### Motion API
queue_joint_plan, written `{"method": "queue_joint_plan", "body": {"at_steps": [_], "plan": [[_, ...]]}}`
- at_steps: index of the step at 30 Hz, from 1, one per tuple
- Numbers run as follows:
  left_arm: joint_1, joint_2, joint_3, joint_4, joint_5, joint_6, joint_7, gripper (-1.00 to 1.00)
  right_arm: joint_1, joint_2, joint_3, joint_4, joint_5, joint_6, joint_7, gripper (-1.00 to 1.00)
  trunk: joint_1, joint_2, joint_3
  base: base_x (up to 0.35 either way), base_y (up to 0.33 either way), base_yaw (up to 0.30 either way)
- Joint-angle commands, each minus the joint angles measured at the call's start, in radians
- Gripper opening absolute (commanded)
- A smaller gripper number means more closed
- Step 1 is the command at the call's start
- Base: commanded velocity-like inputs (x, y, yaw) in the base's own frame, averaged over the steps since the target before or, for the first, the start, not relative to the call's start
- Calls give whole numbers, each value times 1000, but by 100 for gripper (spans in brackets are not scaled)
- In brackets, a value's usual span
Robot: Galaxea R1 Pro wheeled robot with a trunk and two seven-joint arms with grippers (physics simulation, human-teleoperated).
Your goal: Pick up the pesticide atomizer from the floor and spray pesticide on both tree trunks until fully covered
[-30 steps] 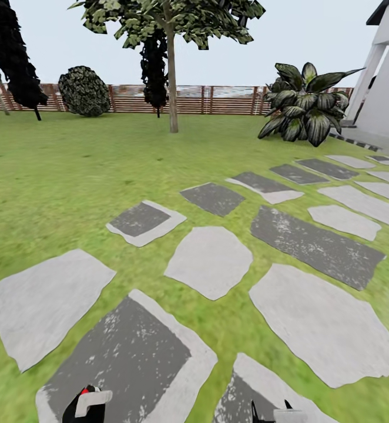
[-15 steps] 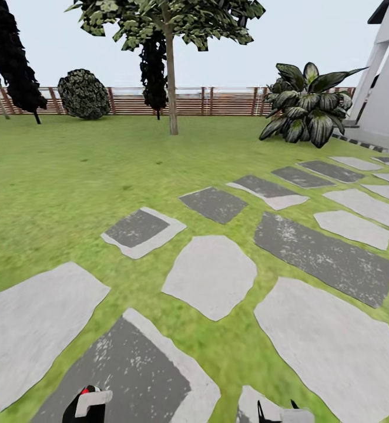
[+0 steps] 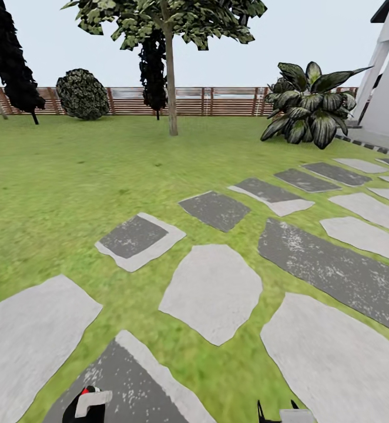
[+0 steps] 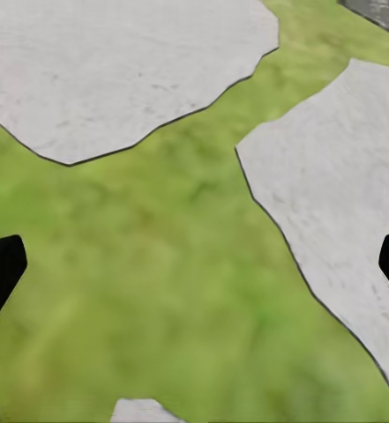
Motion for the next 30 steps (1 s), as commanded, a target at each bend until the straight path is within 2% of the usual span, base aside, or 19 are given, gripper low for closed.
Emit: {"method": "queue_joint_plan", "body": {"at_steps": [1,24,30], "plan": [[0,0,0,0,0,0,-1,-100,0,0,0,1,0,0,0,100,0,0,0,342,0,0],[1,-2,0,0,0,-1,-1,-100,0,0,0,1,1,1,0,100,0,0,0,342,0,0],[0,-2,0,0,0,0,-2,-100,0,1,0,1,1,1,0,100,0,0,0,342,0,129]]}}
